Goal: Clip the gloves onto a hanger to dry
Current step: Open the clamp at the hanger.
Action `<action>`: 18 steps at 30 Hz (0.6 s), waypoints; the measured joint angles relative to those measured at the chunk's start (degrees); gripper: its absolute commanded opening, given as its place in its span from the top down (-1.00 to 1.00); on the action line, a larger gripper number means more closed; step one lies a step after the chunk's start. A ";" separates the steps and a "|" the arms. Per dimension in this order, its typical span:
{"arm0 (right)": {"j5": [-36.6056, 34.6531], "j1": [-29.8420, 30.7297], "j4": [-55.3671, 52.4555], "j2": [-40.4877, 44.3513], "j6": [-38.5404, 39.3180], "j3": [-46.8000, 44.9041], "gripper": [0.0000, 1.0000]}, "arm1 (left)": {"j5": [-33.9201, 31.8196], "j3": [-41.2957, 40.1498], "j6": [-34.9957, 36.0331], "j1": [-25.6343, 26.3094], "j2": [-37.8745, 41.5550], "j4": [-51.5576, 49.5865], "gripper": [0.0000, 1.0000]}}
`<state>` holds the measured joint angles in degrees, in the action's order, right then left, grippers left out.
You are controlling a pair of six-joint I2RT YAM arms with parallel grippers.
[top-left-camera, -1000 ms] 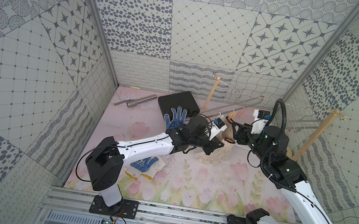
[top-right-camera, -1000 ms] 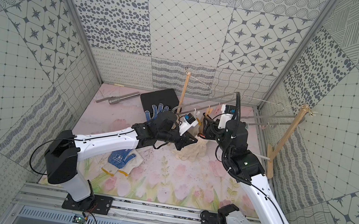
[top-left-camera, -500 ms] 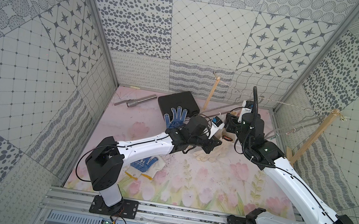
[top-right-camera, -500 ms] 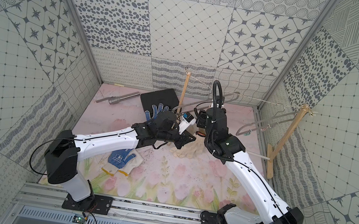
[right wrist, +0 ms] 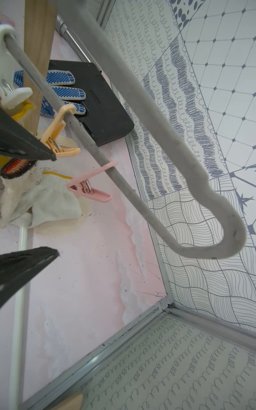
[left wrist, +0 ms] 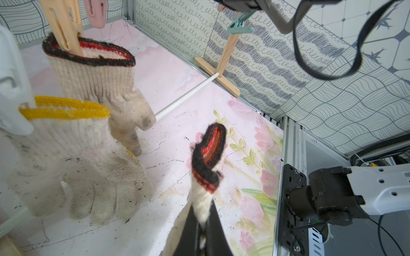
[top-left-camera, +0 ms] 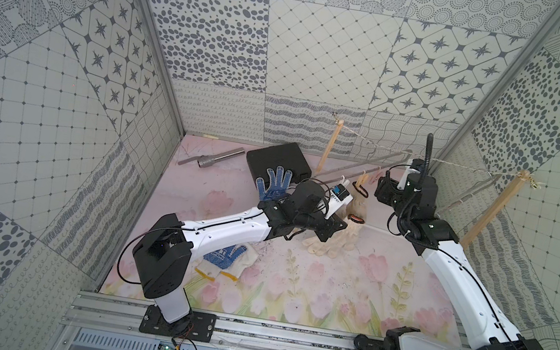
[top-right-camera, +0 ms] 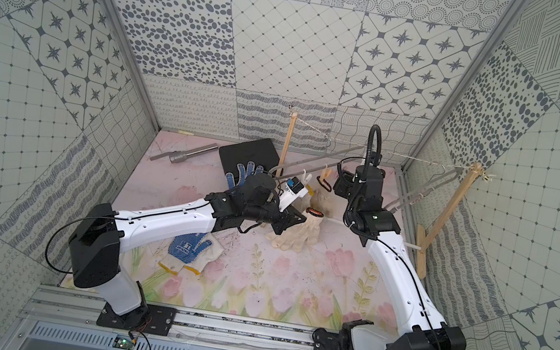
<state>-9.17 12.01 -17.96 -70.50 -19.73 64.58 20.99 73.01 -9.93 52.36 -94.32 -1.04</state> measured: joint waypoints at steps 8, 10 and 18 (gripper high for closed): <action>23.10 -11.96 2.12 -1.05 2.36 -0.39 -0.29 | 0.13 0.00 0.04 0.02 0.00 0.02 1.00; 28.74 -14.23 2.93 -2.21 3.10 -0.42 -0.29 | 0.13 0.00 0.04 0.02 0.00 0.02 1.00; 41.22 -16.87 4.94 -7.65 5.46 -0.42 -0.39 | 0.31 0.00 0.02 0.02 0.00 0.02 1.00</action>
<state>32.05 -4.86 -13.02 -78.15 -14.26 64.16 21.30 73.01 -9.91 52.38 -94.32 -1.02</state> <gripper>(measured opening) 0.691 0.053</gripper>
